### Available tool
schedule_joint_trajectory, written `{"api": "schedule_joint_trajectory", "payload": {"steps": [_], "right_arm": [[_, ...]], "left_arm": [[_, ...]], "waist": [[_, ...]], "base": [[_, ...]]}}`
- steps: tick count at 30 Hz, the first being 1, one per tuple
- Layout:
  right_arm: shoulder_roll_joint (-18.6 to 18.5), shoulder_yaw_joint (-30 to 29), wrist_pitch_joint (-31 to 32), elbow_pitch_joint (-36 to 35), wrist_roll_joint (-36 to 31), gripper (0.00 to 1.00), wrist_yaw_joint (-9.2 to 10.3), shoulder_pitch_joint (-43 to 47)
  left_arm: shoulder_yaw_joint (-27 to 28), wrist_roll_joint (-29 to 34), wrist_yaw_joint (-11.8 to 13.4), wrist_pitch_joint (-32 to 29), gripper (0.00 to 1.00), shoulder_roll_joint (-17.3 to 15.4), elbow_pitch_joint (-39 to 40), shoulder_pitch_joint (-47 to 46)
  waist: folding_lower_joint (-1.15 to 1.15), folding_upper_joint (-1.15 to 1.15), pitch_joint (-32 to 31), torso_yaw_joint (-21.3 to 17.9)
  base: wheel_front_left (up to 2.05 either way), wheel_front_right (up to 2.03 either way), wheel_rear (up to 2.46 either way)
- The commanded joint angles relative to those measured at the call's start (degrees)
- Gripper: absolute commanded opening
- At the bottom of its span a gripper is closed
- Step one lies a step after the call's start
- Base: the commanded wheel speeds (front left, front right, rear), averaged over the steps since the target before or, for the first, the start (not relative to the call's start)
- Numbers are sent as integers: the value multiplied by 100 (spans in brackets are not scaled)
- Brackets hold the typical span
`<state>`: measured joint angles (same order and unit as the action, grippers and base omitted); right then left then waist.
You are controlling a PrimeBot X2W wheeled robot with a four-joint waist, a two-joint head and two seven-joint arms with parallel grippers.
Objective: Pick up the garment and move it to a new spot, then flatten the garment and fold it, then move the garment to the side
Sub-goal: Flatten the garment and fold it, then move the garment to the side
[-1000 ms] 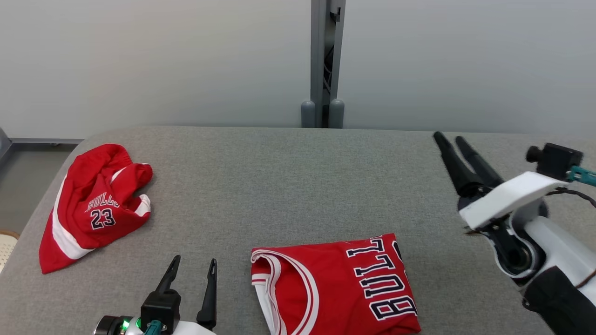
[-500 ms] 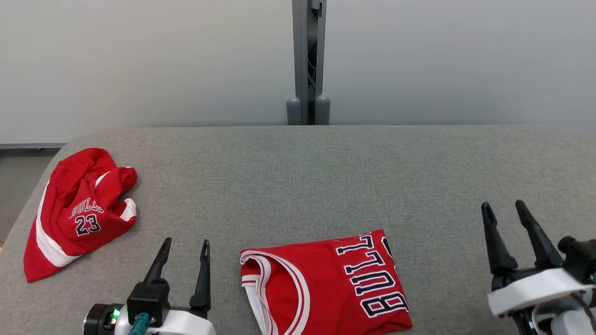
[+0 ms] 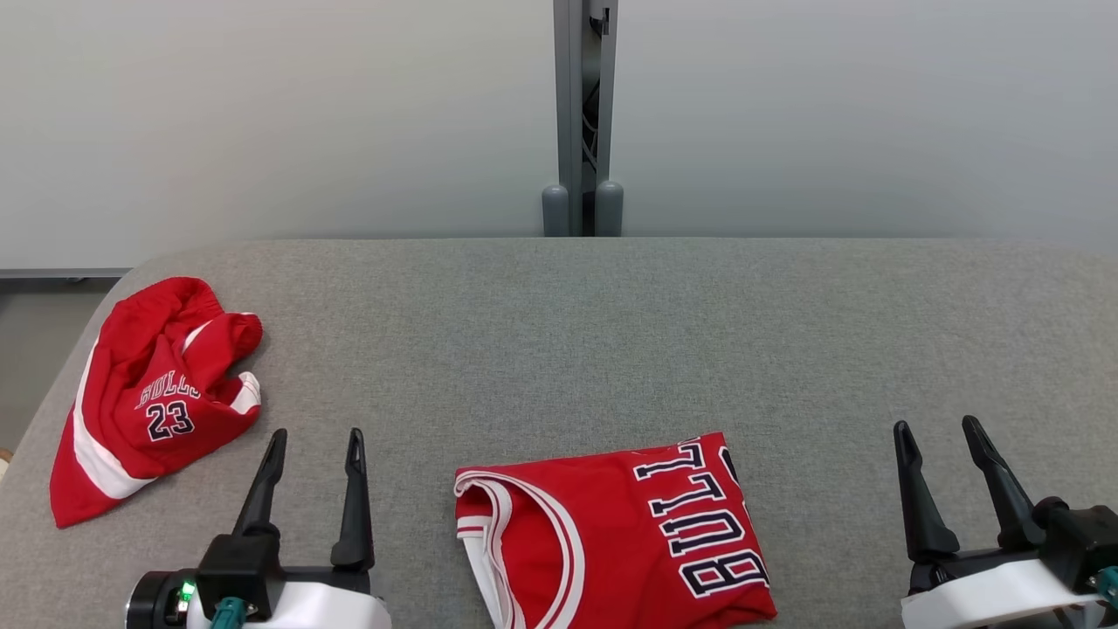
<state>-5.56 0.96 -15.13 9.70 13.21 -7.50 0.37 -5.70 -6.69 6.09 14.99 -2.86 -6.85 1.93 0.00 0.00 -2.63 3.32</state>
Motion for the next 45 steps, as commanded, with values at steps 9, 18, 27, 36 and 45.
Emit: {"api": "schedule_joint_trajectory", "payload": {"steps": [9,18,27,36,45], "right_arm": [[33,27,-7,-53,-54,100,2,-37],[-287,885,-8,971,946,100,2,-356],[-881,2423,655,2045,3402,100,2,-1242],[-1304,3362,1550,2266,5129,100,1,-1668],[-1415,4095,1985,2167,5952,100,2,-1976]], "left_arm": [[-124,129,-53,16,100,-15,-70,98],[-187,128,-123,16,100,-15,-213,-5],[-252,173,-201,17,100,-15,-268,-172],[-291,207,-180,16,100,-15,-264,-361],[-319,209,-155,16,100,-15,-263,-467]], "waist": [[0,0,19,66],[0,0,156,137],[0,0,453,288],[0,0,712,474],[0,0,878,592]], "base": [[0,0,0],[0,0,0],[0,0,0],[0,0,0],[0,0,0]]}}
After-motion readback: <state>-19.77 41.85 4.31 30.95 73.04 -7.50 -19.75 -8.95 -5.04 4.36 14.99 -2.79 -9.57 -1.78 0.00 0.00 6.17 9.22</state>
